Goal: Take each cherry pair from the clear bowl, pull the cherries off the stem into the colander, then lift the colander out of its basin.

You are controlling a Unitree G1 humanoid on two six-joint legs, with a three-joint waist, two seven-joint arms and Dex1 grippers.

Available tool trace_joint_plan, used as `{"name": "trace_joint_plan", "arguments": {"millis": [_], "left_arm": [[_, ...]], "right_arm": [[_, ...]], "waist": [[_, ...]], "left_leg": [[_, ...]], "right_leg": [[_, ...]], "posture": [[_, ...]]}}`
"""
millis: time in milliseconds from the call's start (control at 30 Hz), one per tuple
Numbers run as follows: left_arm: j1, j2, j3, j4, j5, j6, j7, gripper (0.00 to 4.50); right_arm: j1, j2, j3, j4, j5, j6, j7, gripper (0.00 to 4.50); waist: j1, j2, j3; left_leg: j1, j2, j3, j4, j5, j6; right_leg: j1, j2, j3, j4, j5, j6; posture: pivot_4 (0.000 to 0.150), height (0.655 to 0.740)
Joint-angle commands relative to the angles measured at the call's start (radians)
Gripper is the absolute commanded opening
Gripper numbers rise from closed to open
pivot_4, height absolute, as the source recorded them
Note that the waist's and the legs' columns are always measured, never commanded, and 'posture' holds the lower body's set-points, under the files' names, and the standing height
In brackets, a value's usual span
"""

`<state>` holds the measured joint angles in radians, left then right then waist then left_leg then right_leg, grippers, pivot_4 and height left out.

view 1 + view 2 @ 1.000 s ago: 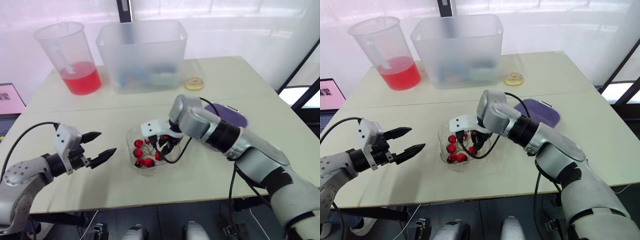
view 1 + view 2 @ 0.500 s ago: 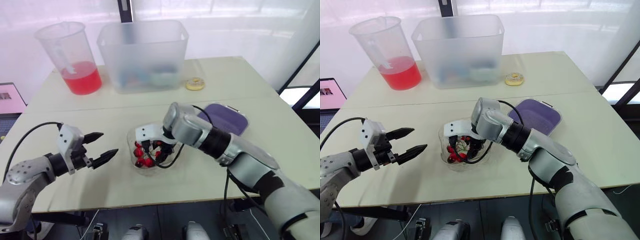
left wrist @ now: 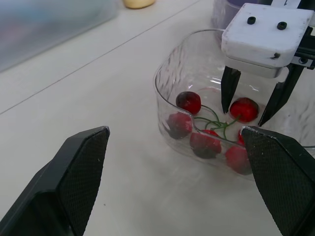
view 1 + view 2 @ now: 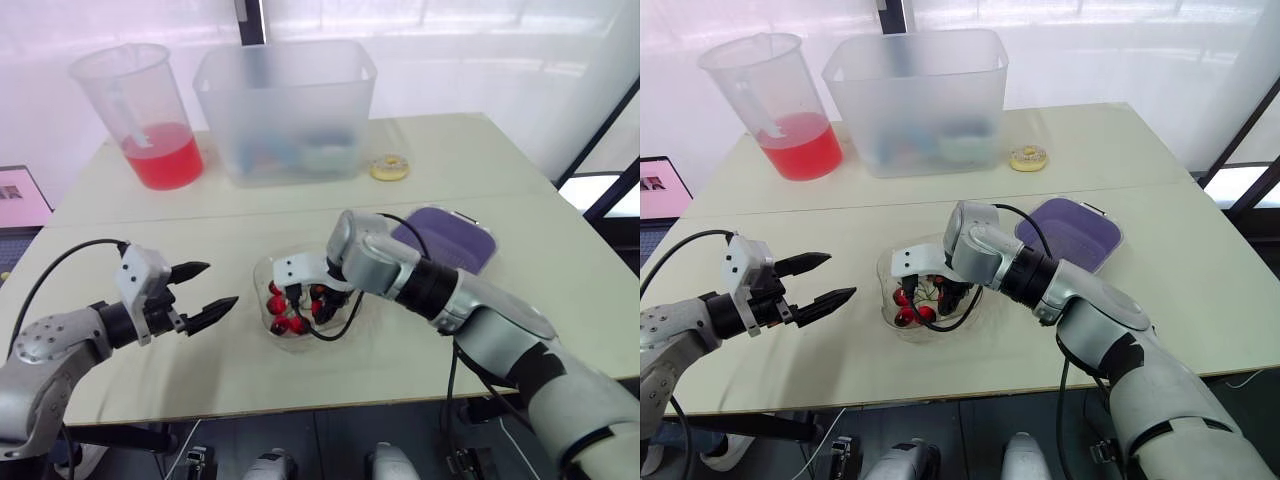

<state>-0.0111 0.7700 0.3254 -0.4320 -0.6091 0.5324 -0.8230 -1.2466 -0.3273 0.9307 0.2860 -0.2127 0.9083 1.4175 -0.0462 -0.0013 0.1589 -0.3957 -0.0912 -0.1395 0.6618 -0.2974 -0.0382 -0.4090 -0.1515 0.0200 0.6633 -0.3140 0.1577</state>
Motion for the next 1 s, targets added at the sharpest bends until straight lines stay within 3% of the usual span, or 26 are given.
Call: {"name": "trace_joint_plan", "arguments": {"millis": [33, 67, 200, 433, 600, 767, 867, 1000], "left_arm": [[-0.010, 0.005, 0.007, -0.006, 0.001, -0.014, 0.000, 4.50], [-0.010, 0.005, 0.007, -0.007, 0.002, -0.014, 0.000, 4.50], [-0.015, 0.003, 0.005, -0.007, 0.001, -0.012, 0.001, 4.50], [-0.067, -0.020, 0.049, -0.004, -0.096, 0.047, 0.026, 4.50], [-0.126, -0.039, 0.105, -0.001, -0.210, 0.115, 0.086, 4.50], [-0.272, -0.086, 0.176, 0.002, -0.424, 0.244, 0.297, 4.50], [-0.370, -0.071, 0.179, 0.013, -0.504, 0.298, 0.397, 4.50], [-0.510, -0.063, 0.167, 0.082, -0.674, 0.356, 0.433, 4.50]], "right_arm": [[-0.012, 0.003, -0.014, -0.012, -0.004, 0.000, -0.003, 2.43], [-0.011, 0.002, -0.015, -0.013, -0.004, 0.002, -0.003, 2.43], [-0.012, -0.005, -0.014, -0.024, -0.005, 0.005, -0.001, 1.26], [-0.048, -0.061, -0.084, -0.084, 0.034, 0.027, 0.039, 1.26], [-0.065, -0.139, -0.236, -0.170, 0.105, 0.010, 0.040, 1.26], [-0.048, -0.142, -0.481, -0.221, 0.204, -0.076, -0.066, 1.26], [0.036, -0.068, -0.682, -0.301, 0.287, -0.220, -0.231, 1.26], [0.100, 0.070, -0.848, -0.349, 0.422, -0.201, -0.377, 1.26]], "waist": [[0.000, 0.000, 0.000], [0.000, 0.000, 0.000], [0.000, 0.000, 0.000], [0.001, 0.000, 0.000], [0.002, 0.000, 0.000], [0.002, -0.001, 0.000], [0.002, -0.002, 0.000], [0.000, -0.002, 0.000]], "left_leg": [[0.000, 0.000, 0.000, 0.000, 0.000, 0.000], [0.000, 0.000, 0.000, 0.000, 0.000, 0.000], [0.000, 0.000, 0.000, 0.000, 0.000, 0.000], [0.000, 0.000, 0.000, 0.000, 0.000, 0.000], [-0.001, 0.000, 0.000, 0.000, 0.000, 0.000], [-0.001, 0.000, -0.001, 0.001, 0.000, 0.000], [-0.001, 0.000, 0.000, 0.001, 0.000, 0.000], [-0.001, 0.000, -0.001, 0.002, 0.000, 0.000]], "right_leg": [[0.000, 0.000, 0.000, 0.000, 0.000, 0.000], [0.000, 0.000, 0.000, 0.000, 0.000, 0.000], [0.000, 0.000, 0.000, 0.000, 0.000, 0.000], [0.000, 0.000, 0.000, 0.000, 0.000, 0.000], [0.000, 0.000, 0.000, 0.000, 0.000, 0.000], [0.000, 0.000, 0.000, 0.000, 0.000, 0.000], [0.000, 0.000, 0.000, 0.000, 0.000, 0.000], [0.000, 0.000, 0.000, 0.001, 0.000, 0.000]], "posture": [[0.150, 0.7400], [0.150, 0.7400], [0.150, 0.7400], [0.150, 0.7400], [0.150, 0.7400], [0.150, 0.7400], [0.150, 0.7400], [0.150, 0.7400]]}}
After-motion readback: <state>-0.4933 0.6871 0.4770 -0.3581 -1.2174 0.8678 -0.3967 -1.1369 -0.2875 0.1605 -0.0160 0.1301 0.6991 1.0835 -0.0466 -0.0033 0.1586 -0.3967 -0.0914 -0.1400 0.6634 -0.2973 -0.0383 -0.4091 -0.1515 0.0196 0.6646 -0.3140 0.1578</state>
